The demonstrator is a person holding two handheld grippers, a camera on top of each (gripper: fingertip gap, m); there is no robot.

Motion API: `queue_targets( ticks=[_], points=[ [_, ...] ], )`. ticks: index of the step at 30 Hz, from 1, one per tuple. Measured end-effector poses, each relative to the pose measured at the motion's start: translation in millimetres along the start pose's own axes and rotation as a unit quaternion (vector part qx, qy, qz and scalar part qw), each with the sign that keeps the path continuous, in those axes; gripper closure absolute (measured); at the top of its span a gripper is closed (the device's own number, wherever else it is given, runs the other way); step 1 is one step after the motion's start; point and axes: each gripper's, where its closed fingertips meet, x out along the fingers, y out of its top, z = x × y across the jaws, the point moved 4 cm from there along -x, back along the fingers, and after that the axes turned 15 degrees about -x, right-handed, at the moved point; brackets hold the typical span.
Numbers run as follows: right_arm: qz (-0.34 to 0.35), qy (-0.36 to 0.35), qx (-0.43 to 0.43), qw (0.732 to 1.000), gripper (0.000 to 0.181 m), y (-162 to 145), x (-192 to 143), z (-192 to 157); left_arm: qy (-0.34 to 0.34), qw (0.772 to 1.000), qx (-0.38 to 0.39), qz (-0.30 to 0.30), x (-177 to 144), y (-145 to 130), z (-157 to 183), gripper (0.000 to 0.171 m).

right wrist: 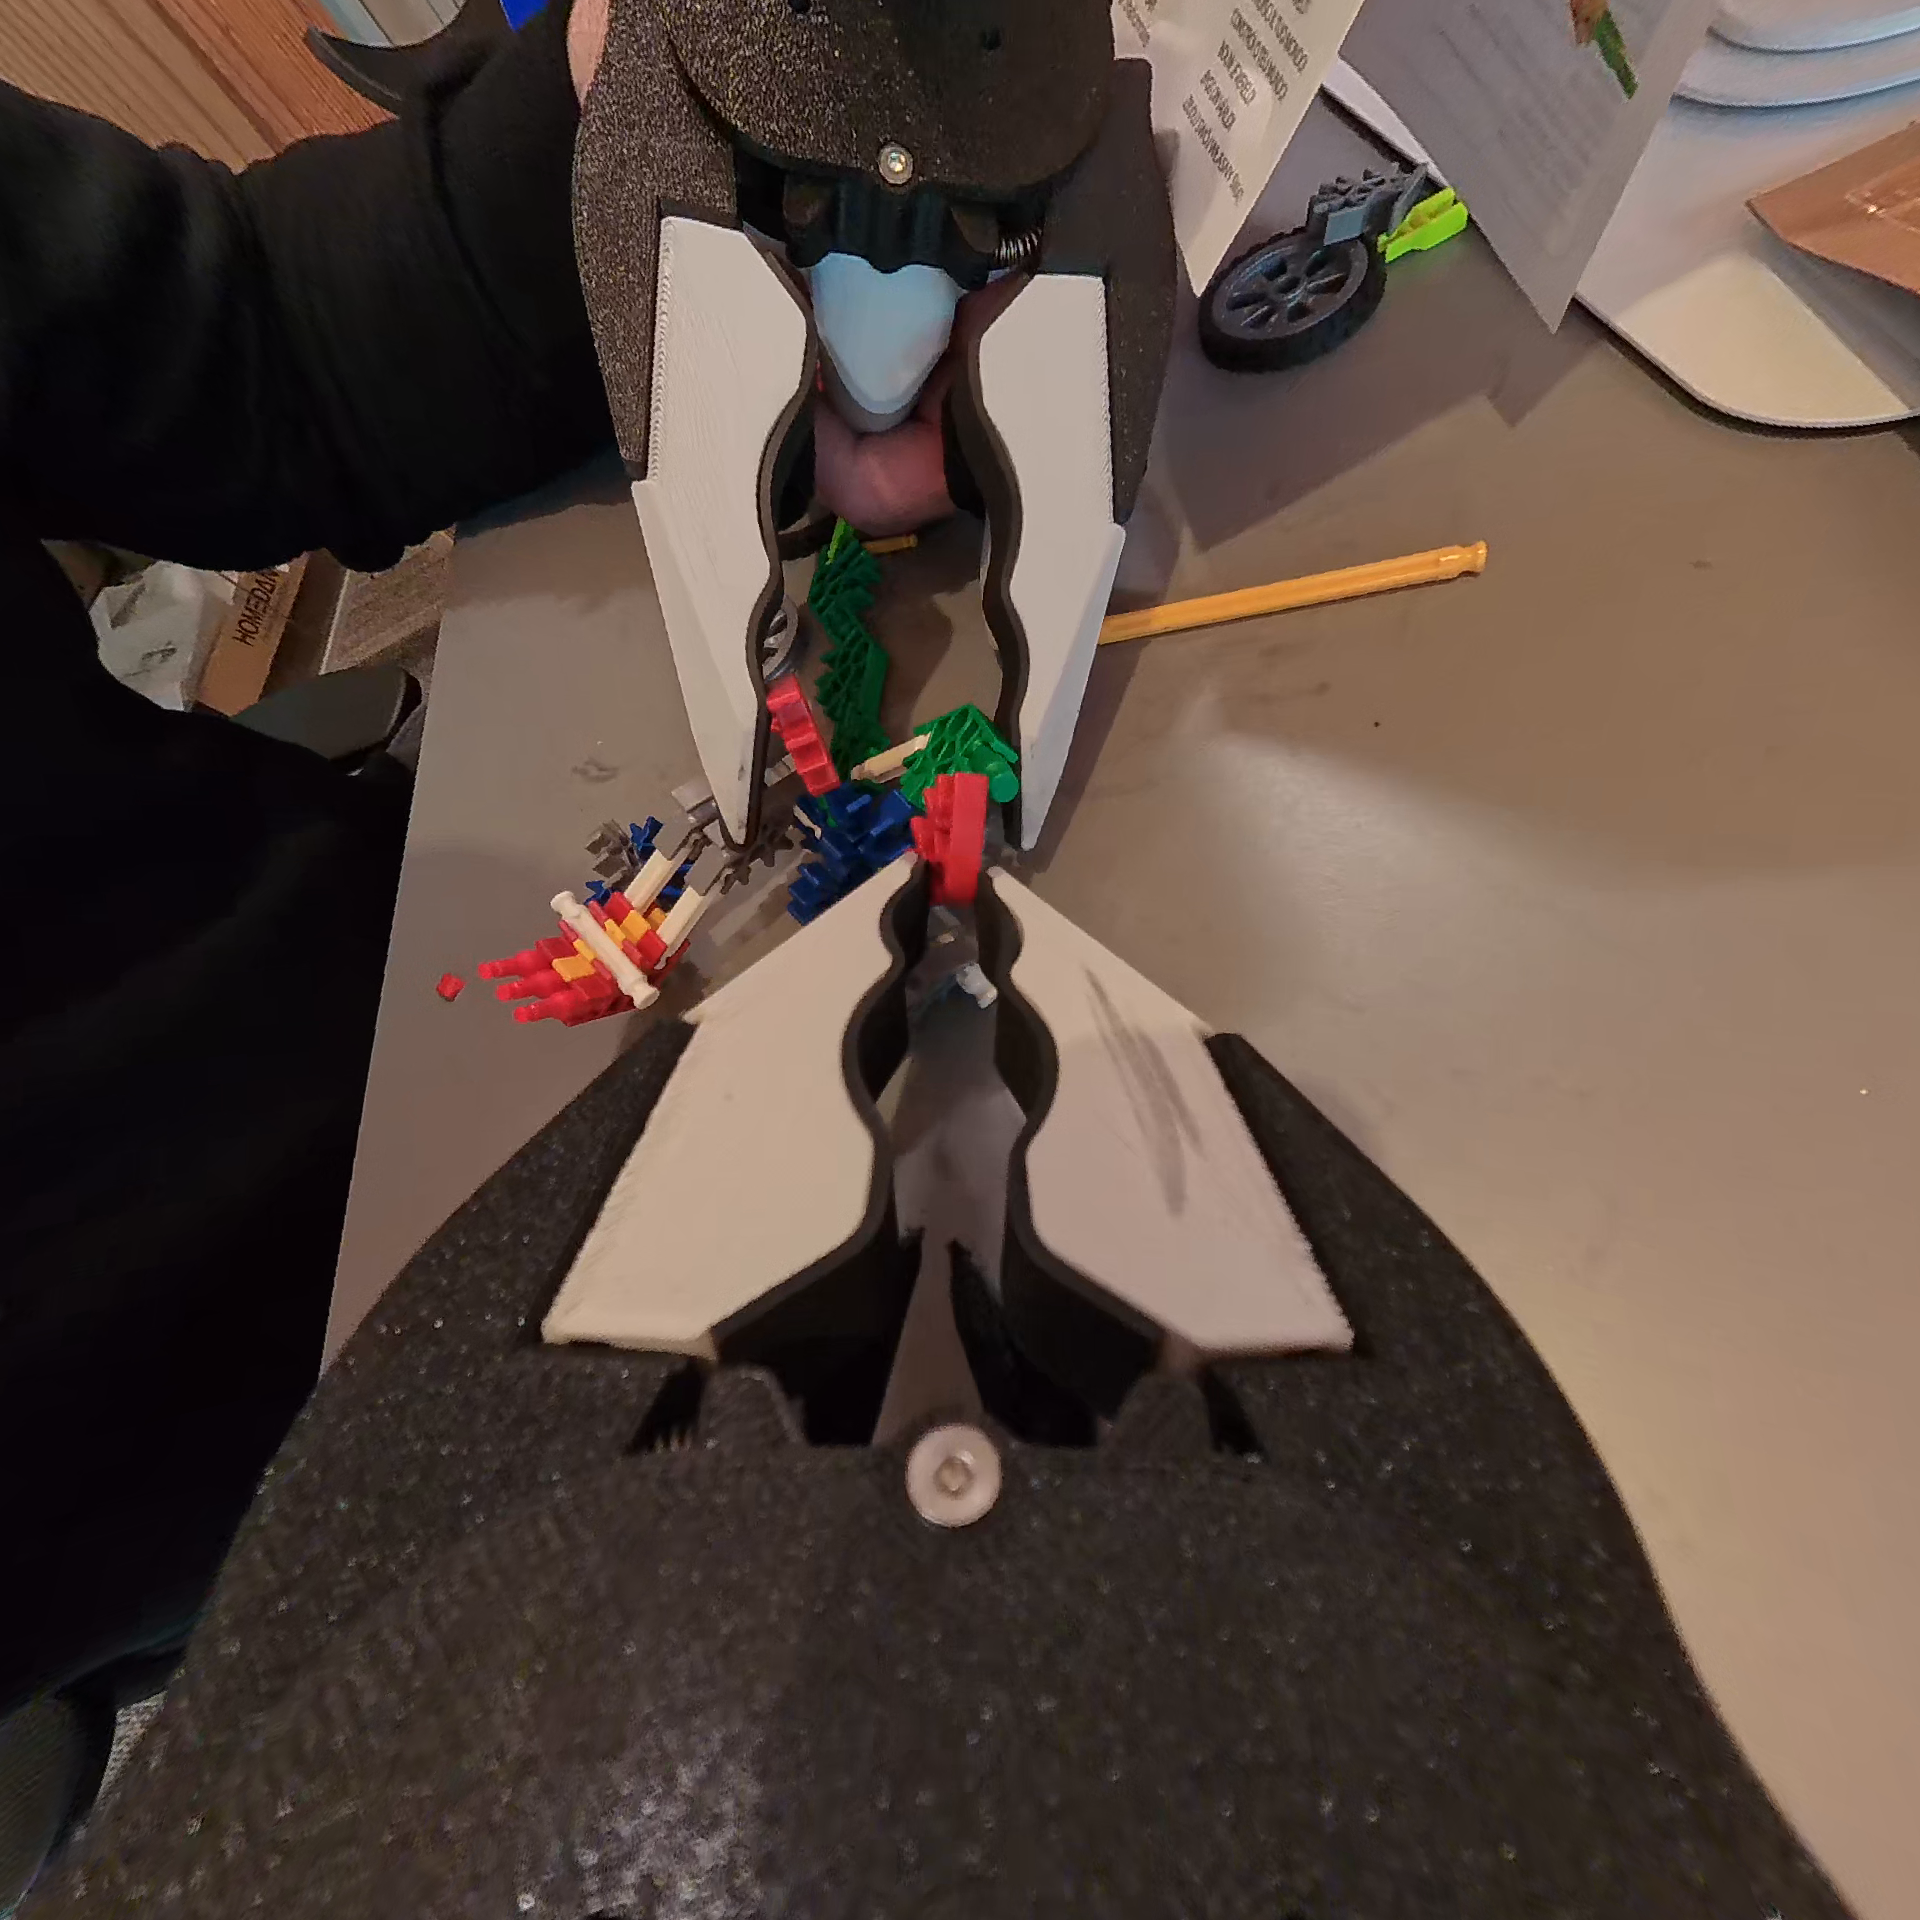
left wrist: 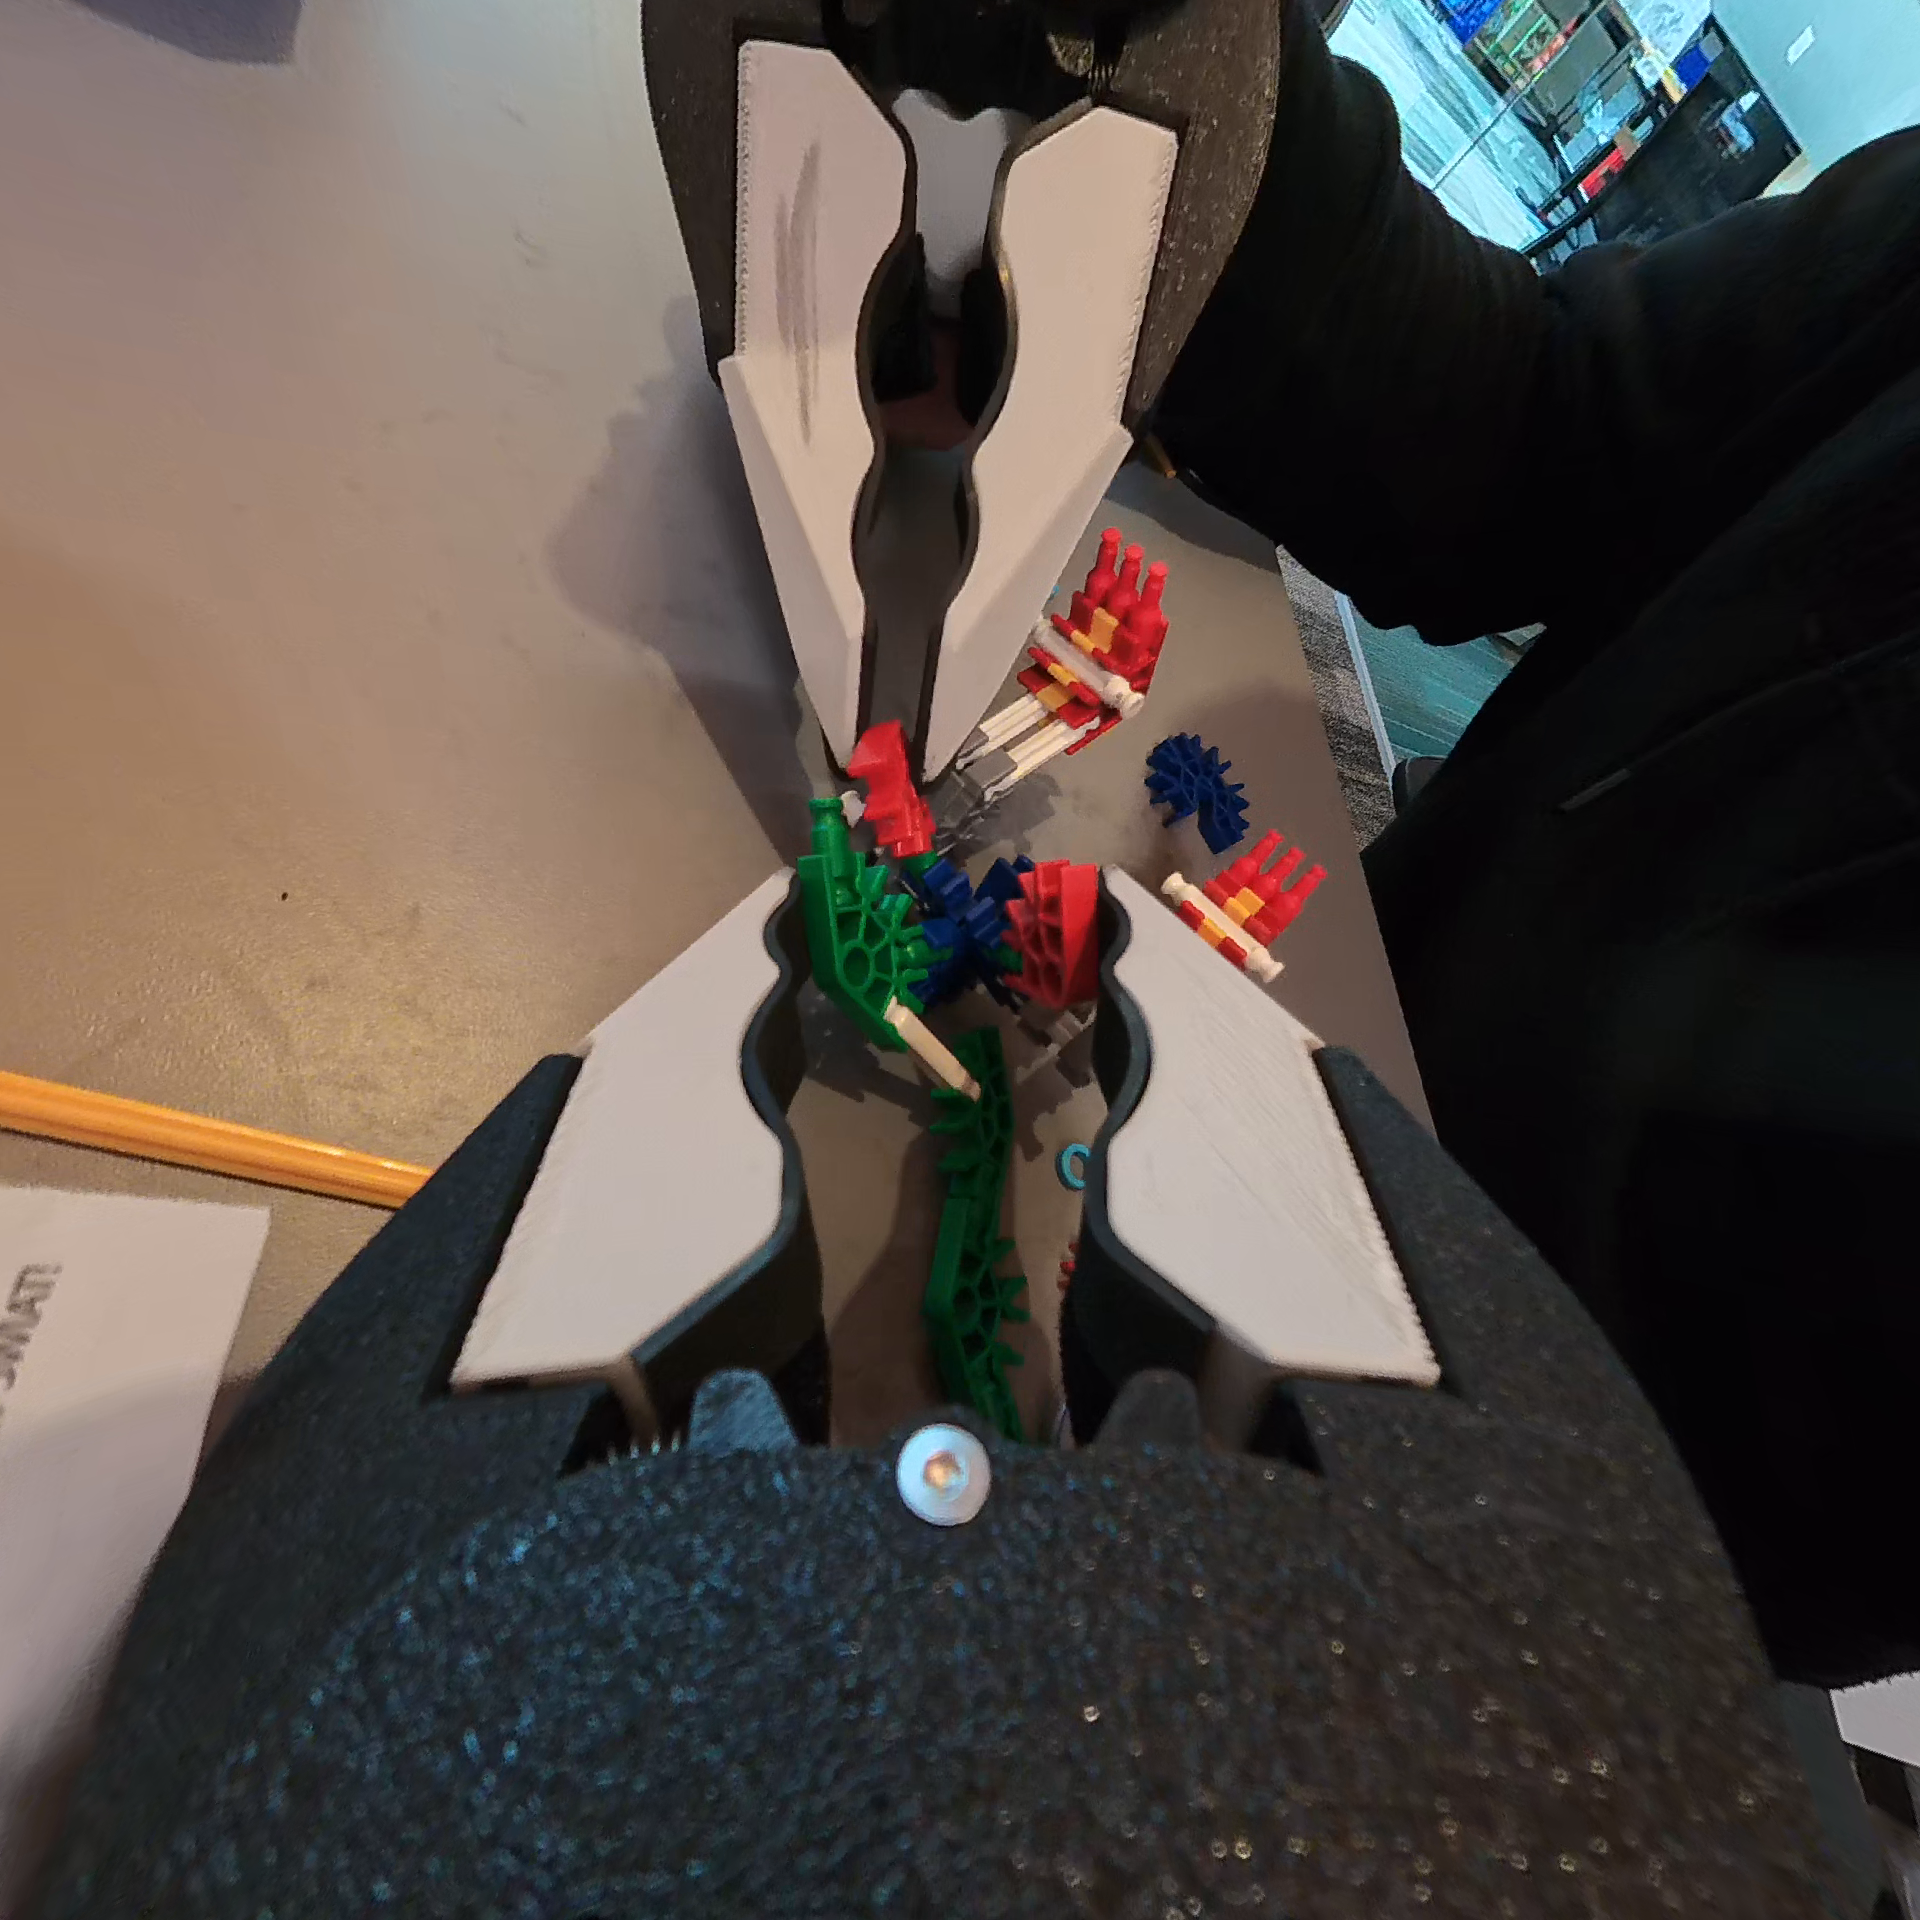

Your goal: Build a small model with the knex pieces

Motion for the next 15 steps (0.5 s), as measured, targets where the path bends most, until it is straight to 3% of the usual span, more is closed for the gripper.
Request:
queue_targets(
  ticks=[15],
  points=[
    [-0.014,-0.008,-0.015,1.000,0.173,0.4,3.7,-1.2,0.011,1.000,0.000,-0.005,2.3,-0.2,-2.3,0.121]
  ],
)
